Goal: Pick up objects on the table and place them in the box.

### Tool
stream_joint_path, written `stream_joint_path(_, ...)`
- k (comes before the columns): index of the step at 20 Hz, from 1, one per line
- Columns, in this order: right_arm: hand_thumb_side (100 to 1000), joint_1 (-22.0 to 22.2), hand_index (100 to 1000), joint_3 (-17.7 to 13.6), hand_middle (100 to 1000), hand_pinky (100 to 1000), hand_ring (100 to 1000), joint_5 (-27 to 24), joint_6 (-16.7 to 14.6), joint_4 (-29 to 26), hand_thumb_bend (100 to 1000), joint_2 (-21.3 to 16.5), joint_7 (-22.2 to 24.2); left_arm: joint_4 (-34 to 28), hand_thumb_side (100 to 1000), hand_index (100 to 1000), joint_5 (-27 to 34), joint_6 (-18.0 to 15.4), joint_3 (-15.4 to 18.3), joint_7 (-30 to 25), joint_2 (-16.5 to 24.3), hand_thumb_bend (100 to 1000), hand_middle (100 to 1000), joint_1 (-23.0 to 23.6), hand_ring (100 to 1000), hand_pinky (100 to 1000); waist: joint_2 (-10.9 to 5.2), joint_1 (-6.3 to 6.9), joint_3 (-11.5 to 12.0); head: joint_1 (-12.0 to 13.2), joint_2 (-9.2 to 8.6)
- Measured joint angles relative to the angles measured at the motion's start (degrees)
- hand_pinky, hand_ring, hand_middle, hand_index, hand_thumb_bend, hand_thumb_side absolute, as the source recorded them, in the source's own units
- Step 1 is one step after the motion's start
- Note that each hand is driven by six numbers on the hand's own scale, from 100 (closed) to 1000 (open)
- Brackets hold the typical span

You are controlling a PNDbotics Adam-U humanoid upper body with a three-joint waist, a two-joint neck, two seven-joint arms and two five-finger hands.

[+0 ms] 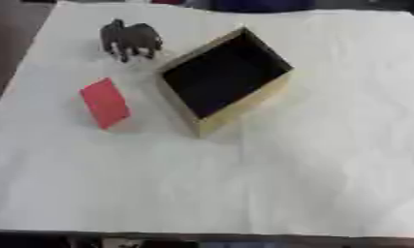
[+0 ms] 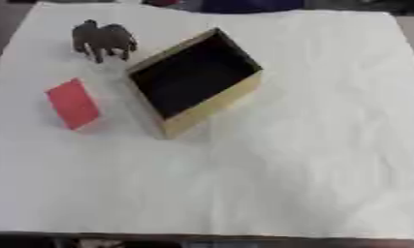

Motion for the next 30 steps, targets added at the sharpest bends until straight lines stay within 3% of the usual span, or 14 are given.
stream_joint_path(11,1000,0.0,915,0.0,749,906,855,0.0,0.4,0.0,100,0.6,0.2,0.0,1000,751,0.4,1.5,-0.1,-1.6,0.0,389,602,0.3,626,456,-0.82,-0.24,0.2,-0.4,0.22)
stream_joint_path(21,1000,0.0,918,0.3,746,909,851,-0.9,0.5,0.0,100,1.6,0.5,0.0,1000,750,0.5,2.4,-0.4,-2.4,0.0,389,603,0.1,627,455,-0.84,-0.29,0.8,-0.8,-4.11)
stream_joint_path(27,1000,0.0,920,0.4,744,911,851,-1.1,0.4,0.0,100,2.0,0.8,0.0,1000,756,0.4,2.9,-0.5,-2.8,0.0,393,609,-0.4,628,449,-0.32,-0.02,1.1,-1.0,-4.87)
stream_joint_path(30,1000,-0.4,920,0.4,744,911,851,-1.3,0.5,0.0,100,2.0,0.9,0.0,1000,767,0.1,5.7,-1.1,-4.9,1.1,419,620,-2.0,635,448,-0.31,0.15,1.1,-1.1,-4.81)
